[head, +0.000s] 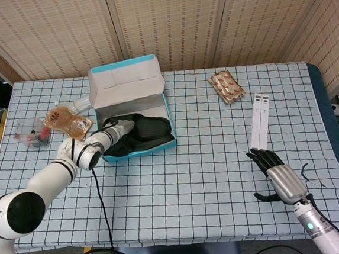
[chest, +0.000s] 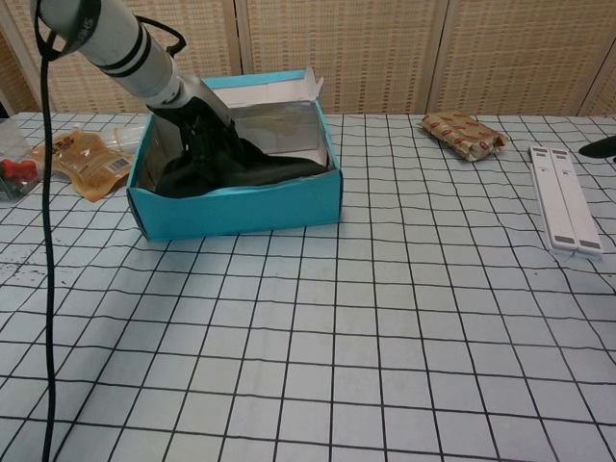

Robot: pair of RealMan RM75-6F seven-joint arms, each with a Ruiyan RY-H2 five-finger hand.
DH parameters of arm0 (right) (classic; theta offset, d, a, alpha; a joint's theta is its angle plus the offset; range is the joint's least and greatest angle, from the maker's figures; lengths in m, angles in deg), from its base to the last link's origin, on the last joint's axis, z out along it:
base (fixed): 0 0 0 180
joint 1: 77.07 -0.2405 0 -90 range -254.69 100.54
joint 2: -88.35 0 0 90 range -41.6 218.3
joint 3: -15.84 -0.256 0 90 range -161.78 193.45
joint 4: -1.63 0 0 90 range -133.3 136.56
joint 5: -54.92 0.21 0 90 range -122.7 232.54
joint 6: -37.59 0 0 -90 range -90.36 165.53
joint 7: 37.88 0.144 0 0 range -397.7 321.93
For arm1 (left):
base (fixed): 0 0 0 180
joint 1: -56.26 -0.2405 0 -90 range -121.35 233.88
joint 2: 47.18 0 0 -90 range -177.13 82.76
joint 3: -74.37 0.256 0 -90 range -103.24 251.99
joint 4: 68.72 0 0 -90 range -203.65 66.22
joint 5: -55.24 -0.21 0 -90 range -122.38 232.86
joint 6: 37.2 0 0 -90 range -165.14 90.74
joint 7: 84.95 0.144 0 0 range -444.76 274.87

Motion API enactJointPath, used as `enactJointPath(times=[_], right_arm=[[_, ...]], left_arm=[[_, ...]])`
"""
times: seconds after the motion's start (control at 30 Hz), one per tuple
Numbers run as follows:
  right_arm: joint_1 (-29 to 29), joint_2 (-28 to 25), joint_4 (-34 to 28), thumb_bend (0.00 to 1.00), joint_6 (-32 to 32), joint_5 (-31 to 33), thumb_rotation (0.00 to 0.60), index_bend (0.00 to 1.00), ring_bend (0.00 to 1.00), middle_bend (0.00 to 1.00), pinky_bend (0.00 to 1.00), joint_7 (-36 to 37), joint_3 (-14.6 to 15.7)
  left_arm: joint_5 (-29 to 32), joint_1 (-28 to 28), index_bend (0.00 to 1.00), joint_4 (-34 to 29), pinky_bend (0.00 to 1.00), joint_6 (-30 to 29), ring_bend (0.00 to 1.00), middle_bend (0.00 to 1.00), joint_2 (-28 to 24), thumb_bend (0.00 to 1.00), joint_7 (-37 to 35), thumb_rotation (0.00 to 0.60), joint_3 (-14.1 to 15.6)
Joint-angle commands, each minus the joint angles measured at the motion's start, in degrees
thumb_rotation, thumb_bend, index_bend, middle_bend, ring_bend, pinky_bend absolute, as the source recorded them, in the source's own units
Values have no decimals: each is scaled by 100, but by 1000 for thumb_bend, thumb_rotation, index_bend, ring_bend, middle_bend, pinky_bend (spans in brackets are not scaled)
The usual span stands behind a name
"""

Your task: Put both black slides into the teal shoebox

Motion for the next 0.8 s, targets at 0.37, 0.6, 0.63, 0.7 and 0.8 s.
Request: enactJointPath(times=[0.37,0.6,0.63,0.7,0.8], right_arm=[[-7,-32,-18,64,5,-19,600,0,0,4,0,5,15],[8,-48,-37,64,-20,-36,600,0,0,5,0,13,27],[11,-49,-45,64,-26,-45,600,0,0,5,0,10,31],[23,-60,-69,64,-47,-70,600,0,0,5,0,6,43],[42,-91,-108,64,-86,-93,600,0,0,4,0,1,49]], left_arm=[[-560,-213,651,514,522,123,571,811,416,452,-406,600,-167],[-796,-334,439,91,423,-89,434,575,101,451,-432,600,-475],[-815,-349,384,30,401,-115,390,511,59,450,-445,600,-500],[-860,-385,270,-105,352,-185,291,377,-37,443,-471,600,-547],[-911,-462,77,-322,255,-342,107,162,-183,437,-500,600,-627]])
